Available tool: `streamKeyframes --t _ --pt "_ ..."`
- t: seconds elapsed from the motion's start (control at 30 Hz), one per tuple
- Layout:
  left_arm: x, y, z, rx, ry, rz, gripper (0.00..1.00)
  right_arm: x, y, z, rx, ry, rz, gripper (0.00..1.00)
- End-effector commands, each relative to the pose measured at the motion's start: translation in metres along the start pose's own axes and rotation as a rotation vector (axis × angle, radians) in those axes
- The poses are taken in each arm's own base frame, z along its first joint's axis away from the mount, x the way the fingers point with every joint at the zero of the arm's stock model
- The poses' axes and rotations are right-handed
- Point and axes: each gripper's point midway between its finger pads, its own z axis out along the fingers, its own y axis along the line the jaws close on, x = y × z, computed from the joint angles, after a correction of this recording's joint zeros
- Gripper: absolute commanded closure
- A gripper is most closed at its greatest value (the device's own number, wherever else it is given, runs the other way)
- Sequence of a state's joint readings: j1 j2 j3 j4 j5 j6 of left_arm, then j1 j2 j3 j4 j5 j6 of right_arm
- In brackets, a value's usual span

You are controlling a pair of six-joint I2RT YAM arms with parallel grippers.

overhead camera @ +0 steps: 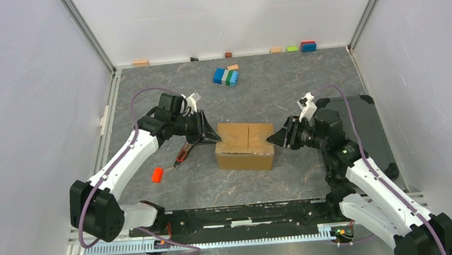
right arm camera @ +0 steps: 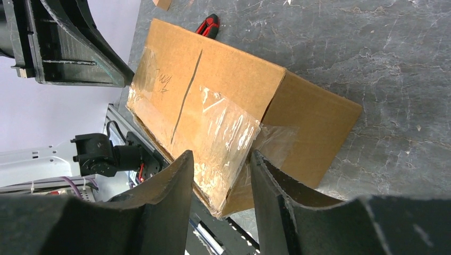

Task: Unpack the express box
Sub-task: Open the express box at the center of the board.

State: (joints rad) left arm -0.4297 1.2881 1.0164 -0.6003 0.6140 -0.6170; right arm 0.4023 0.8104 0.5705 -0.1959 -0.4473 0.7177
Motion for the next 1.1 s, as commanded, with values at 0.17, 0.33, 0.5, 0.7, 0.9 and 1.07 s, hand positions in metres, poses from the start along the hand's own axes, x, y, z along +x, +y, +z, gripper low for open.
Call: streamKeyframes --t 0.17,0.33,0.5,0.7,0.9,1.07 --pt "0.009 0.008 0.005 -0.021 0.036 -0.034 0.71 -0.007 0.021 -0.005 -0.090 -0.018 0.010 0.56" --pt "0.009 0.012 0.005 -0.040 0.027 -0.033 0.74 -0.007 0.028 -0.007 -0.112 -0.012 0.018 0.57" --pt "0.009 0.016 0.003 -0.066 0.022 -0.025 0.78 -0.009 0.032 -0.011 -0.120 -0.016 0.018 0.58" --pt "0.008 0.015 0.003 -0.067 0.017 -0.022 0.83 -0.010 0.033 -0.013 -0.119 -0.015 0.020 0.58" --pt "0.008 0.015 0.003 -0.063 0.019 -0.019 0.89 -0.009 0.036 -0.014 -0.133 -0.015 0.031 0.59" --pt "0.009 0.010 0.006 -0.029 0.020 -0.029 0.93 0.001 0.038 -0.011 -0.181 0.012 0.083 0.59"
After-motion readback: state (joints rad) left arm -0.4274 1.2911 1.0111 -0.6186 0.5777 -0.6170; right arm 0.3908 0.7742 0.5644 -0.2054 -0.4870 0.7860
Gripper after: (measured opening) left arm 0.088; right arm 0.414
